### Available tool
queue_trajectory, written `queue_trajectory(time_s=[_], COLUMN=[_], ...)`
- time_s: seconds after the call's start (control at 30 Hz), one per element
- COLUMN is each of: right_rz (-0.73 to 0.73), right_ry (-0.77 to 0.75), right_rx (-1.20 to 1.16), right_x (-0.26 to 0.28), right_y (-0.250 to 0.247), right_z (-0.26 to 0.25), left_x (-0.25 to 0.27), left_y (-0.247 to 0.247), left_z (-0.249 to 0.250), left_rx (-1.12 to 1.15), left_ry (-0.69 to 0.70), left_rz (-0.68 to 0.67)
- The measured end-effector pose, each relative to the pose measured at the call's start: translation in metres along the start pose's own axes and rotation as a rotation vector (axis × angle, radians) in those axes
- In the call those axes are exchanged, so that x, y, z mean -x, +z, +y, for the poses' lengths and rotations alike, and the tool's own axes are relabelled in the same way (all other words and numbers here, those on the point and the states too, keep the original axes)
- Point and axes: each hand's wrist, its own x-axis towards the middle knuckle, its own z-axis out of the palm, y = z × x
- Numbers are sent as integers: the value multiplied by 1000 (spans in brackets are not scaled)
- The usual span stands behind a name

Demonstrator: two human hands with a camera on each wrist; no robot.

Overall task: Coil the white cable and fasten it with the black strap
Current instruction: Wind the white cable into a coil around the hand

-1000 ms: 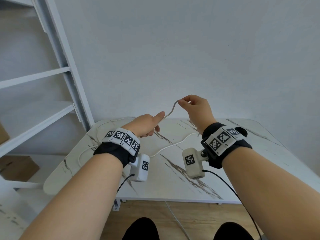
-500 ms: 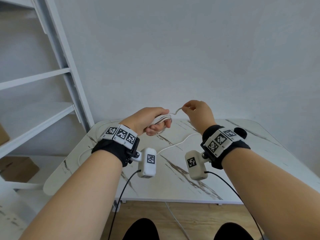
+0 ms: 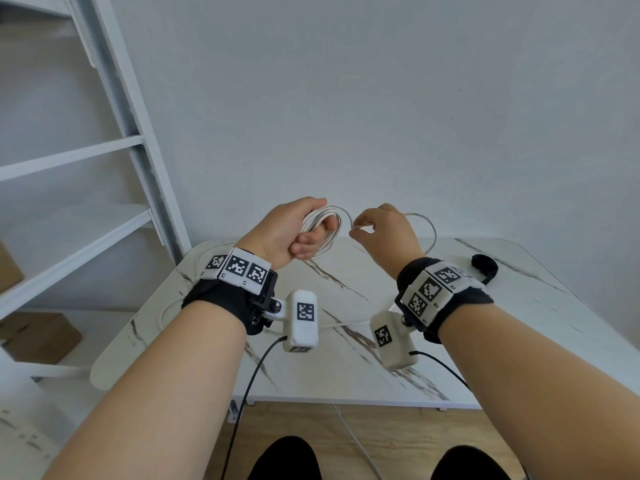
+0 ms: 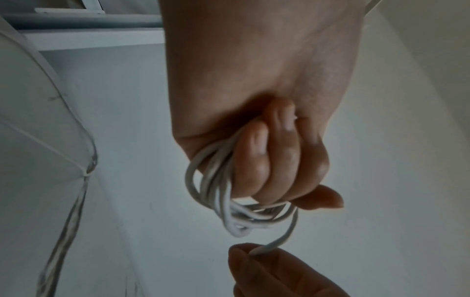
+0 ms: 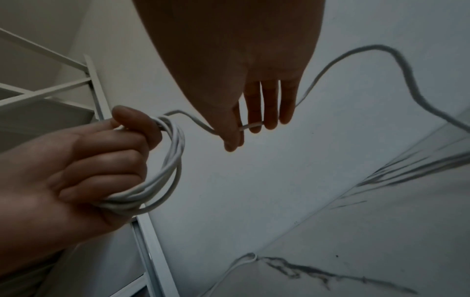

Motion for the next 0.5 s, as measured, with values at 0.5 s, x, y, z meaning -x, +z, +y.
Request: queue_trajectory(time_s=[0.5], right_rz=[-152], right_ry=[259], right_rx=[-411], right_x=[-3], right_y=[0], right_z=[-7], left_x=[-2], left_y=[3], left_z=[5], left_rx=[355], left_ry=[91], left_rz=[19])
